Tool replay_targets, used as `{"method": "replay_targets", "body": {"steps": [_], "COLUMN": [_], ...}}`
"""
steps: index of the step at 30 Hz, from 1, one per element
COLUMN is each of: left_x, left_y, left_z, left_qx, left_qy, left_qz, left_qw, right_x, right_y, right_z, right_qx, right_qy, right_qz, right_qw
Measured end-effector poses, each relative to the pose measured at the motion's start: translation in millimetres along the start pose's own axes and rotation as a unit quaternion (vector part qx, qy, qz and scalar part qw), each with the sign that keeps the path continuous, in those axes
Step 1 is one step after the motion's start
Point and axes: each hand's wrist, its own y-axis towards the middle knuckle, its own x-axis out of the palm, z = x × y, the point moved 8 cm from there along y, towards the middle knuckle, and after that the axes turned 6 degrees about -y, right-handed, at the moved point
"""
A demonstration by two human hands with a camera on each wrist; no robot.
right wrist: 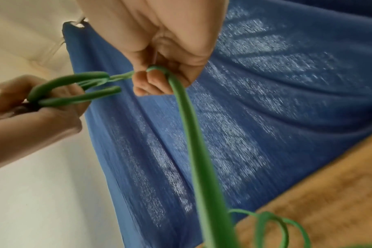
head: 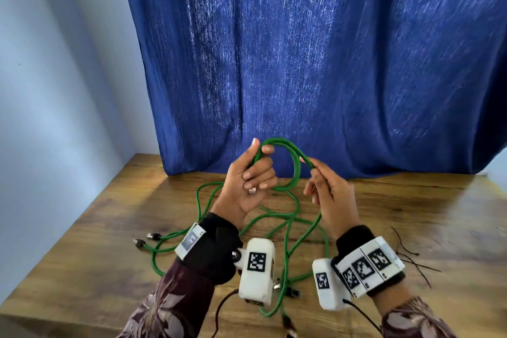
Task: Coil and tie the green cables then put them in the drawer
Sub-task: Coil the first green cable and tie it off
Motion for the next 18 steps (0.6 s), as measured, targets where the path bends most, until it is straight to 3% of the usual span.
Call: {"method": "replay_targets", "body": {"steps": [5,8,14,18], "left_x": [-17.7,-25.4,-33.6,-38.4], "left_y": [-2.9,-7.3,-8.2,-7.4], "left_z": [44.0,56.7,54.6,50.4], "left_qx": [0.154,0.200,0.216,0.199], "left_qy": [-0.021,-0.025,0.002,0.073], "left_qz": [0.094,0.132,0.165,0.195], "left_qw": [0.983,0.971,0.962,0.958], "right_x": [-5.7,-4.0,11.6,16.2], "right_y": [-21.8,-35.8,-44.0,-43.1], "right_z": [25.1,32.9,10.4,-9.2], "right_qx": [0.049,0.061,-0.016,-0.070], "right_qy": [0.066,0.039,-0.196,-0.259], "right_qz": [0.030,0.013,-0.082,-0.132], "right_qw": [0.996,0.997,0.977,0.954]}}
